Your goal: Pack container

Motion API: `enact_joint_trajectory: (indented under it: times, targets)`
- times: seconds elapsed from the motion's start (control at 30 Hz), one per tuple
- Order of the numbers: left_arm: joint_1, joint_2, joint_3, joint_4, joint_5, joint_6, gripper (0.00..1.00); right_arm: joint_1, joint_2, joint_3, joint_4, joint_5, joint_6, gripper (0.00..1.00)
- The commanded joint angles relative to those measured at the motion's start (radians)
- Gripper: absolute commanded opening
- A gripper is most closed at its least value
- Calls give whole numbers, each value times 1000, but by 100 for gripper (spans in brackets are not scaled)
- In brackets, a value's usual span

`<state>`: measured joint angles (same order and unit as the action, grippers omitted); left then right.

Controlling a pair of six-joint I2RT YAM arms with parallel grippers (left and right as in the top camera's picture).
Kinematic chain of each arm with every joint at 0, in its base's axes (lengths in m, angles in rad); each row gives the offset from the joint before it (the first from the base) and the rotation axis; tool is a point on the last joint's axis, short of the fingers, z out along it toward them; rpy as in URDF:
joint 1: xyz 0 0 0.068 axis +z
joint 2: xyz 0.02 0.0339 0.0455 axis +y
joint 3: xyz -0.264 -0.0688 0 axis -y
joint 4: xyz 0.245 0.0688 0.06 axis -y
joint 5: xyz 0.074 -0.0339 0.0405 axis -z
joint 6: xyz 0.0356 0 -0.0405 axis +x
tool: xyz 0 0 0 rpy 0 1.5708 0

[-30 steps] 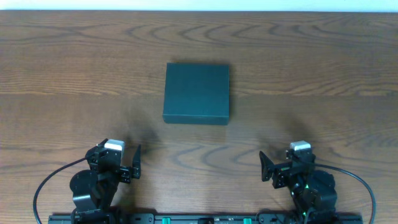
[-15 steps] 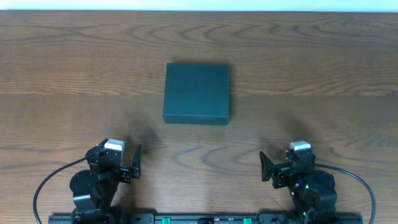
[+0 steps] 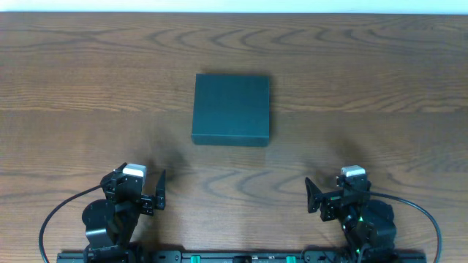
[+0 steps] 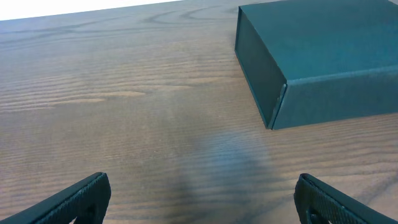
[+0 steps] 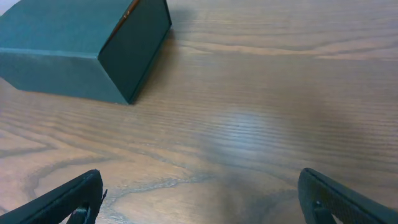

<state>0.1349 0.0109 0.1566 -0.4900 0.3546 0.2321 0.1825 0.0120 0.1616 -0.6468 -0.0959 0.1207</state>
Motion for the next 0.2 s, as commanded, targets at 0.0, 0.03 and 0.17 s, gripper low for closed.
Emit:
enact_joint_trajectory:
  times: [0.0, 0.03, 0.17]
  targets:
    - [2, -7, -18, 0, -7, -8, 95, 8, -6, -6, 1, 14, -18, 99]
    - [2, -7, -18, 0, -7, -8, 96, 8, -6, -6, 1, 14, -18, 99]
    - [2, -7, -18, 0, -7, -8, 96, 8, -6, -6, 0, 14, -18, 99]
